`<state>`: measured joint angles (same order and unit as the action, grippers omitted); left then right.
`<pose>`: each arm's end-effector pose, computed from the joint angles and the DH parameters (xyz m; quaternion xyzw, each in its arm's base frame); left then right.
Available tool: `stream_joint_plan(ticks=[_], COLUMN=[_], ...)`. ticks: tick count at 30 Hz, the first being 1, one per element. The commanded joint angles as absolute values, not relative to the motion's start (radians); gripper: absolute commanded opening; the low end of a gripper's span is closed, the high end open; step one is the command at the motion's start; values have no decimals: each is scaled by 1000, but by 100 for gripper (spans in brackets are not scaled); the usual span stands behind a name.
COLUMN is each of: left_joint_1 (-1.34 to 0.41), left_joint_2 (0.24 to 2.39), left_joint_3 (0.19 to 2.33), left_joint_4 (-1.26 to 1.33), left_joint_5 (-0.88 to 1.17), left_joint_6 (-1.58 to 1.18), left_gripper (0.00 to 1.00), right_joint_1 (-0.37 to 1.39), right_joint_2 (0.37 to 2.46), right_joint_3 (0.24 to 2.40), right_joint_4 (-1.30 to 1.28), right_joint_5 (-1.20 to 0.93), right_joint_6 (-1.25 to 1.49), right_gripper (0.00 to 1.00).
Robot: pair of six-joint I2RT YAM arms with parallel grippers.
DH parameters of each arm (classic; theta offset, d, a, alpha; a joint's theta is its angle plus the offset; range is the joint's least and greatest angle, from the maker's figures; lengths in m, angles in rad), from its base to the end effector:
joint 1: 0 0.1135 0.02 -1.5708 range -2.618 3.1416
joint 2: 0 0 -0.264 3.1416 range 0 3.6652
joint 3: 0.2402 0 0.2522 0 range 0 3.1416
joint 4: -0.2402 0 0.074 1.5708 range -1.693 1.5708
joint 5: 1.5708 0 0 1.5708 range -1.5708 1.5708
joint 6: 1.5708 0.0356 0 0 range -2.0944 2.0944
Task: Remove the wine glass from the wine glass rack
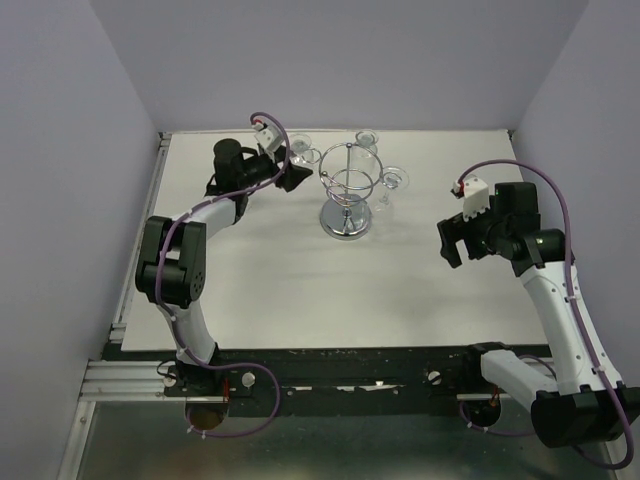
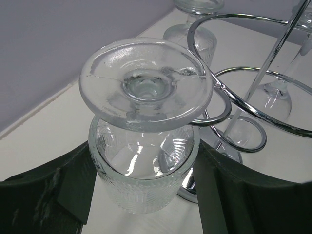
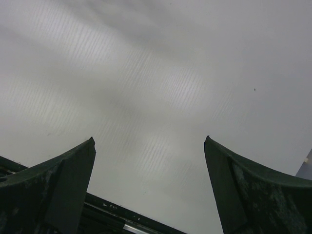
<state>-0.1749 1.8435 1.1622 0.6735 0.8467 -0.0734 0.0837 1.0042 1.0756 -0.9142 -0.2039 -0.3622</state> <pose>0.4057 -0.0988 0.2593 0.3218 0.6317 -0.3689 0.6011 0.1895 0.0231 0.3323 -0.2409 0.8986 0.0450 0.3639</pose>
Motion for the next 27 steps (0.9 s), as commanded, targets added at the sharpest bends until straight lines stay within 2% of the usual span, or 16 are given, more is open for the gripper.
stream_joint_plan(ticks=[1,13,19,23,27], left_joint_1=[-160,-153,-129,-115,-126], left_joint_2=[1796,1712,1514,1395,1300], left_joint_3=[1161,1112,1017,997,1049], left_joint_4=[767,707,600,487,358], left_joint_5=[828,812,713,716,785], left_joint_6=[-80,-107,-121,-224,-448], left_gripper=[27,23,12,7,4], right_joint_1=[78,77,77,77,77], right_joint_2=[1022,1063,1086,1082,1005], right_joint_3=[1078,1117,1164,1225,1221], right_joint_4=[-894,-876,-793,-726,-560], right_joint_5=[-227,-258,-278,-291,-360], right_joint_6=[-350,-345,-345,-370,-451], right_gripper=[100,100,97,94,93])
